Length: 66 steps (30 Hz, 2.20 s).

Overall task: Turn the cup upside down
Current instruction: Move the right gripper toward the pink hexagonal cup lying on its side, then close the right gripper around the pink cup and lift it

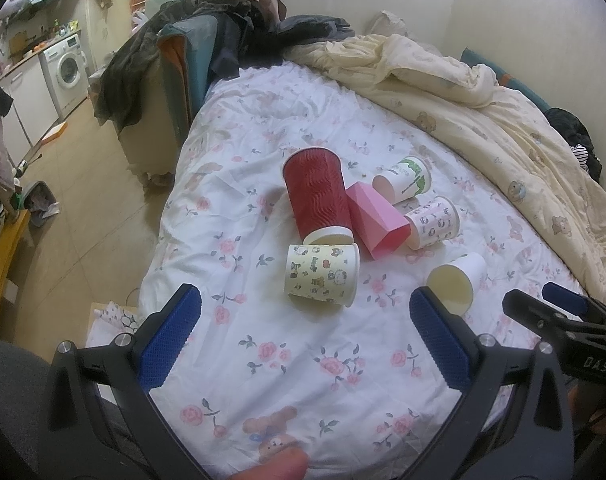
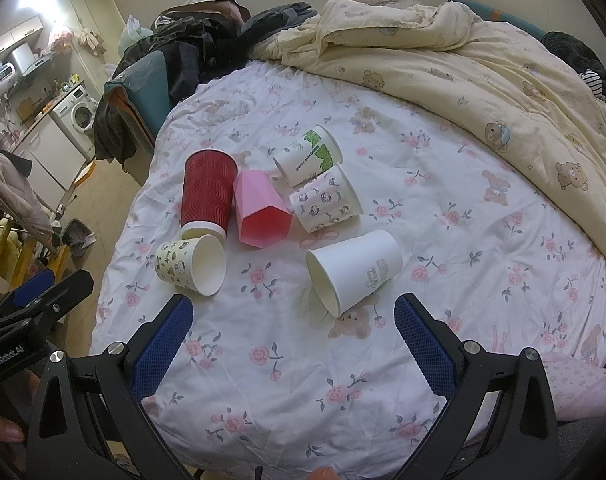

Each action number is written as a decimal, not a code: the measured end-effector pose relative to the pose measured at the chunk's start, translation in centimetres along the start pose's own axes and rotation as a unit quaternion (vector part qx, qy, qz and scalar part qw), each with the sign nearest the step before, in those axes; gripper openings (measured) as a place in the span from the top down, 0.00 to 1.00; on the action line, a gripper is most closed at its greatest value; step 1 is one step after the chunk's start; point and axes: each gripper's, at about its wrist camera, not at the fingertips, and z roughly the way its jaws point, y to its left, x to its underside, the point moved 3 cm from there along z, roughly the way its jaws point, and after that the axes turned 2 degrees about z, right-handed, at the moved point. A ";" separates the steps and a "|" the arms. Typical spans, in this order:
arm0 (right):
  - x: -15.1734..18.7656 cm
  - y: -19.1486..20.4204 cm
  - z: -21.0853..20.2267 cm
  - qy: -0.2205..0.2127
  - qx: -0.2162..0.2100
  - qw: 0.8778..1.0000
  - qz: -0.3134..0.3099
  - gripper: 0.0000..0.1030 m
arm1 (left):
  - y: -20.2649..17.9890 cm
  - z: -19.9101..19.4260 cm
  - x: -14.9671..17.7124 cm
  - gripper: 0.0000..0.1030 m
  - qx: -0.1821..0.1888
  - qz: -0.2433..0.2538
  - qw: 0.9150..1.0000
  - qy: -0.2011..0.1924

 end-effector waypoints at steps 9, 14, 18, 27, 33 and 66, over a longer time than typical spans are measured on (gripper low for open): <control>-2.8 1.5 3.5 0.078 -0.022 0.996 -0.042 0.00 | 2.0 0.5 -0.3 0.00 -0.024 -0.041 0.999 0.022; -5.7 3.8 7.8 0.138 -0.028 0.985 -0.097 0.05 | 2.9 0.8 -0.4 0.00 -0.021 -0.059 0.997 0.035; -7.7 5.3 11.8 0.189 -0.033 0.973 -0.125 0.23 | 3.2 1.1 -0.4 0.00 -0.014 -0.068 0.997 0.046; -9.3 6.2 19.7 0.265 0.009 0.951 -0.160 0.30 | 3.7 1.4 -0.6 0.00 -0.006 -0.080 0.995 0.056; -8.8 5.9 22.5 0.287 0.037 0.943 -0.166 0.30 | 3.8 1.6 -0.7 0.00 0.000 -0.083 0.995 0.059; 3.0 3.2 9.3 0.232 -0.043 0.972 -0.003 0.37 | 4.2 0.5 -0.9 0.00 -0.016 -0.080 0.996 0.038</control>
